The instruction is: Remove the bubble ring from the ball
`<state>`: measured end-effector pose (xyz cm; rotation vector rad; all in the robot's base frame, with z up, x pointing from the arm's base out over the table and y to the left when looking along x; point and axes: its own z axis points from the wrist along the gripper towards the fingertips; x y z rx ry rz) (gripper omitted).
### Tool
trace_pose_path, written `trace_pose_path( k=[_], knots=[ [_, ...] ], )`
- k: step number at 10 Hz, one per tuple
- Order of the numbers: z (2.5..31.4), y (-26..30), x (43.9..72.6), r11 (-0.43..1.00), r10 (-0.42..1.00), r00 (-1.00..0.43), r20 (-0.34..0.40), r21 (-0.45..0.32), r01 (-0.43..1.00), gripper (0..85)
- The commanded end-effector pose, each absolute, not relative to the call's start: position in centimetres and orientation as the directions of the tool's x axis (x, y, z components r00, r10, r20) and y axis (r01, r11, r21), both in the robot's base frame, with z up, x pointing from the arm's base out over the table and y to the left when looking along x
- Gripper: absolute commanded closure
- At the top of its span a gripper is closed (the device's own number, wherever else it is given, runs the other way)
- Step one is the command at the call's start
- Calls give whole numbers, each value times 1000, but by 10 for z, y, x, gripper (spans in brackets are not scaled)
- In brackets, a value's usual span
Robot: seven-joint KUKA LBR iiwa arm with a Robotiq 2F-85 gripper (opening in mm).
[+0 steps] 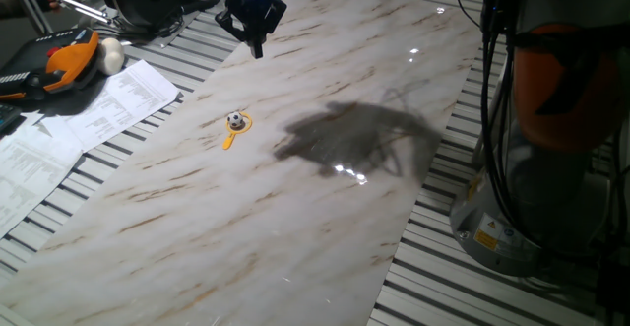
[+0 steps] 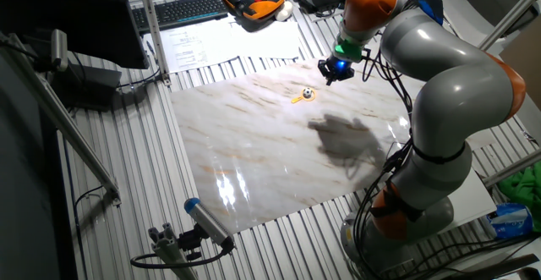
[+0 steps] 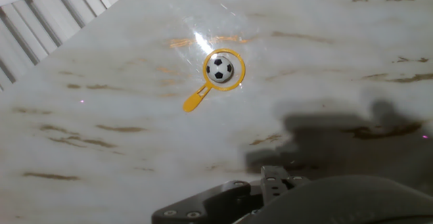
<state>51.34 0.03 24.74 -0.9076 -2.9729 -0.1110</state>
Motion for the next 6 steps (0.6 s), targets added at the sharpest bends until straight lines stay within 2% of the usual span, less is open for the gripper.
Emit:
trace_pose_path(
  k=[1, 6],
  knots=[
    [248, 0, 513, 825, 560, -827, 51, 58, 563, 850],
    [250, -1, 516, 812, 582, -813, 36, 25, 583, 850]
  ],
)
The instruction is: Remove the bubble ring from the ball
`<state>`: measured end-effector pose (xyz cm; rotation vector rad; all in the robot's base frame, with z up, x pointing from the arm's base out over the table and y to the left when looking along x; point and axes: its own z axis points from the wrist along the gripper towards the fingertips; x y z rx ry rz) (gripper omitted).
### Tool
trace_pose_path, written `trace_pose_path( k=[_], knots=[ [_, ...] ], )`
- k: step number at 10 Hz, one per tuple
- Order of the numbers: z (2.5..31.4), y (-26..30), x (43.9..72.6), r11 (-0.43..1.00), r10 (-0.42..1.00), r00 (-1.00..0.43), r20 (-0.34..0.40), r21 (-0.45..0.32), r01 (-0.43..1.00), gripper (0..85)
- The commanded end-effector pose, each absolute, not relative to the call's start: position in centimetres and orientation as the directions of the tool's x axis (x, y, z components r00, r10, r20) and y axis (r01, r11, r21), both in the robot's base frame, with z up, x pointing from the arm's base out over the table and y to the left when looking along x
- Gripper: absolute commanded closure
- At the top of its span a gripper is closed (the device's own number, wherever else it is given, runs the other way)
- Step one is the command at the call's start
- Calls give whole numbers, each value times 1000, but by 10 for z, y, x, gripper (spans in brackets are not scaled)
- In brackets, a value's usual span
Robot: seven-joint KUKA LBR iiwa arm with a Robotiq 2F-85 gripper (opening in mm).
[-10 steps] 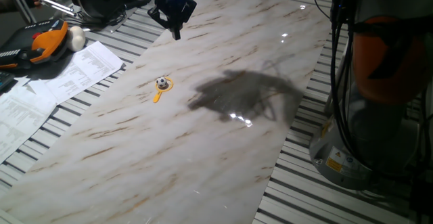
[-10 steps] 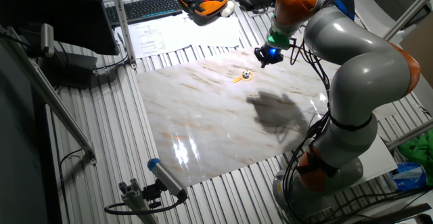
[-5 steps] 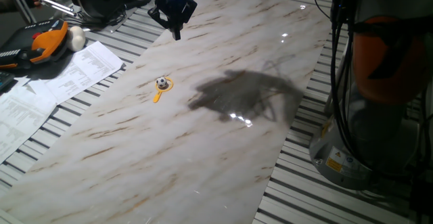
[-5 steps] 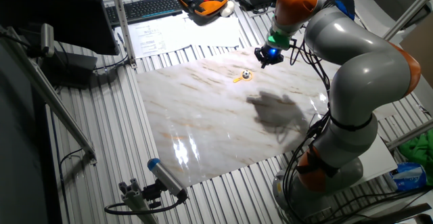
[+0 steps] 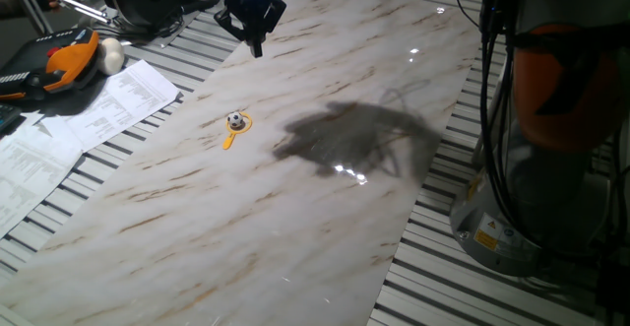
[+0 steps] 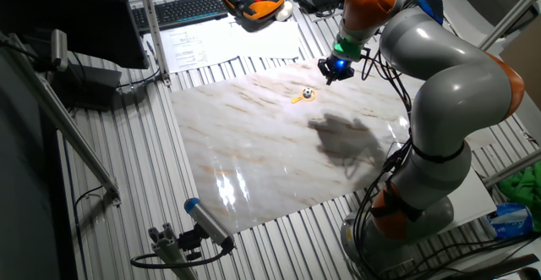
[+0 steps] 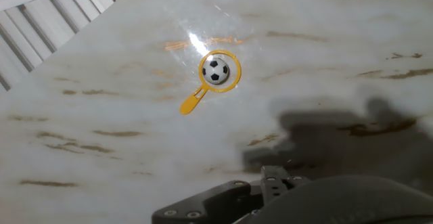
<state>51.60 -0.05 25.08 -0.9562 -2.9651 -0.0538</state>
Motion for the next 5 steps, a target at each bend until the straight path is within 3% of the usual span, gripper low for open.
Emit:
trace_pose_path(
  k=[1, 5],
  knots=[
    [253, -1, 516, 805, 592, -805, 32, 20, 593, 850],
    [260, -3, 516, 803, 595, -802, 43, 10, 596, 850]
  ],
)
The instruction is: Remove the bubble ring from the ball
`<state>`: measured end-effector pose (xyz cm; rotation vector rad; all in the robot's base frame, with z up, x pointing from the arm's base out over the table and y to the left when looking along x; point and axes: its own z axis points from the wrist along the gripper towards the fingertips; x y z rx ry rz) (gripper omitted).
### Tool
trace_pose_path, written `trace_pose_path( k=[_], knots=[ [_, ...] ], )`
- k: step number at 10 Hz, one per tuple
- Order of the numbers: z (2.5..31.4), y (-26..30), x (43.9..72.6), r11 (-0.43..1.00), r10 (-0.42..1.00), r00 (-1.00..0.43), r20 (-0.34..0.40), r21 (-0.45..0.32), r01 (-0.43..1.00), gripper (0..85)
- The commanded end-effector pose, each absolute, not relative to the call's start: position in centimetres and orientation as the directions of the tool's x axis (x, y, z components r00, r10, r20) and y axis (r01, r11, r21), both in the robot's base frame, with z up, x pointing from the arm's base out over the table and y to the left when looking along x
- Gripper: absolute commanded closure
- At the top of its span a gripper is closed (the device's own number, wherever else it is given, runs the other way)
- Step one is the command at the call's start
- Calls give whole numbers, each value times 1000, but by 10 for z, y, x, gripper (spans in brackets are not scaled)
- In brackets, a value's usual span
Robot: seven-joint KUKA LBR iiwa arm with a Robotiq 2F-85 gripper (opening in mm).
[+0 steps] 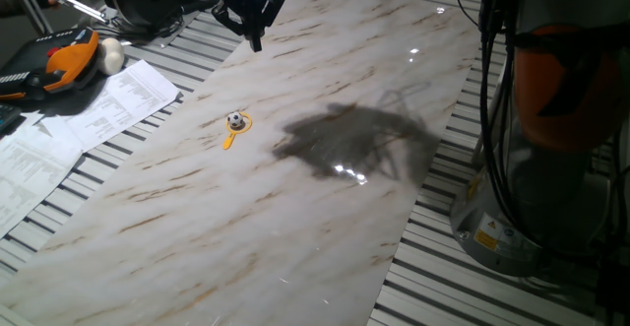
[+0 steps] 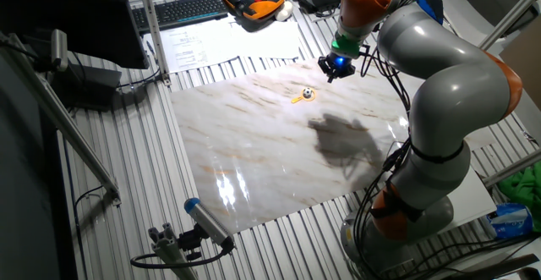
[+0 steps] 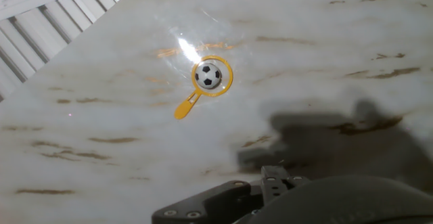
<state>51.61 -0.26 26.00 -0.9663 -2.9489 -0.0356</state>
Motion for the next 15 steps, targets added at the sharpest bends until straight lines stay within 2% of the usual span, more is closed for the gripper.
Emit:
trace_pose_path(
  k=[1, 6, 15],
  knots=[
    [261, -2, 516, 813, 582, -812, 45, 11, 583, 850],
    [267, -3, 514, 828, 560, -828, 26, 1, 560, 850],
    [268, -3, 514, 832, 554, -832, 36, 5, 555, 850]
  ],
)
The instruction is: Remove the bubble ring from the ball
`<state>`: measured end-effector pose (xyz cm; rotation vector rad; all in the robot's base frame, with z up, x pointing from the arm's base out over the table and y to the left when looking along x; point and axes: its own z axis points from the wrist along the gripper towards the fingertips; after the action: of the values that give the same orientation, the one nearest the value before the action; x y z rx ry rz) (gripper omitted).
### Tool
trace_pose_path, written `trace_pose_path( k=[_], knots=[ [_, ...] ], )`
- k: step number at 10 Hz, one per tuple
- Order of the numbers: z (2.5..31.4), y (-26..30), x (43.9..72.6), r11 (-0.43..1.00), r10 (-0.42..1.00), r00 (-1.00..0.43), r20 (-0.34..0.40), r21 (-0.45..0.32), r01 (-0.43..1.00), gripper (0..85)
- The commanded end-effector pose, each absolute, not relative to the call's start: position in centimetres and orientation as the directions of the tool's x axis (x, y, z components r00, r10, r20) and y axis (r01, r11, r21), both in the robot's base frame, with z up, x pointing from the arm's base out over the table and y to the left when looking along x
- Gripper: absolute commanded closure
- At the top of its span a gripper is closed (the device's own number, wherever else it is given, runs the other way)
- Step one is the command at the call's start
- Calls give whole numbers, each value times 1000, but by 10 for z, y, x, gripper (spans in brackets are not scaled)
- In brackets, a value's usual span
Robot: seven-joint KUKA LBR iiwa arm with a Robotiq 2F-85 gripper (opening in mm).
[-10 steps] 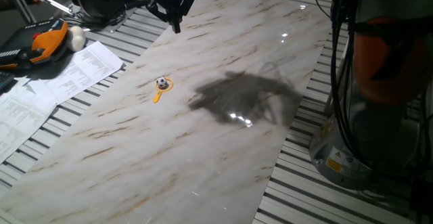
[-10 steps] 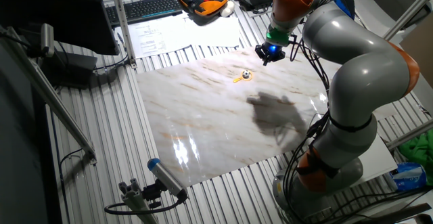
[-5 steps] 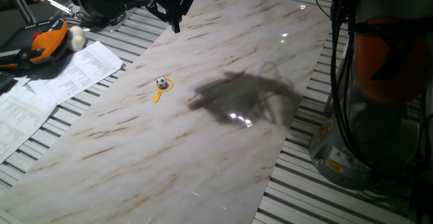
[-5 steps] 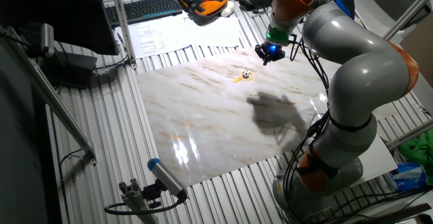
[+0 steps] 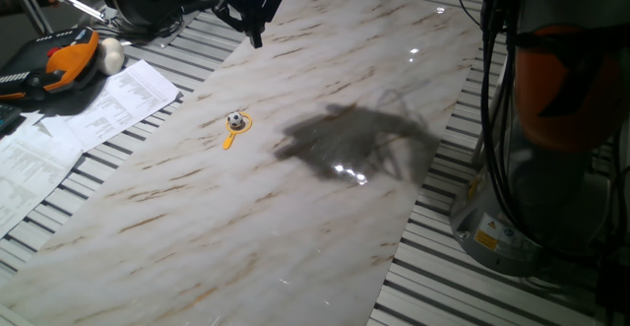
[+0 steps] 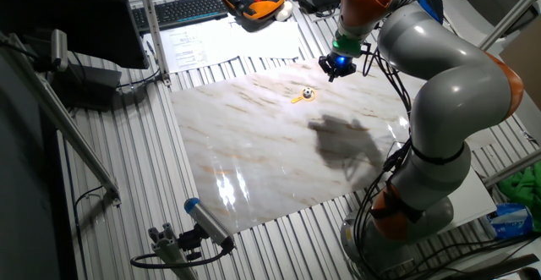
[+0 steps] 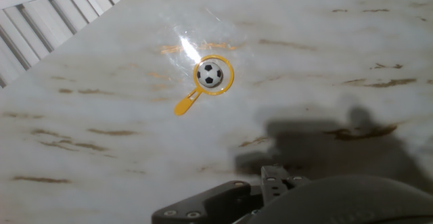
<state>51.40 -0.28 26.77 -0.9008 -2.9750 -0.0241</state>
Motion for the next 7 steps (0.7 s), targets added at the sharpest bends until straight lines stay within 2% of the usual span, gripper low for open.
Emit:
trace_pose_path(
  k=[1, 7],
  knots=[
    [268, -3, 514, 832, 554, -832, 36, 5, 555, 850],
    [268, -3, 513, 832, 554, -831, 40, 8, 555, 850]
  ],
)
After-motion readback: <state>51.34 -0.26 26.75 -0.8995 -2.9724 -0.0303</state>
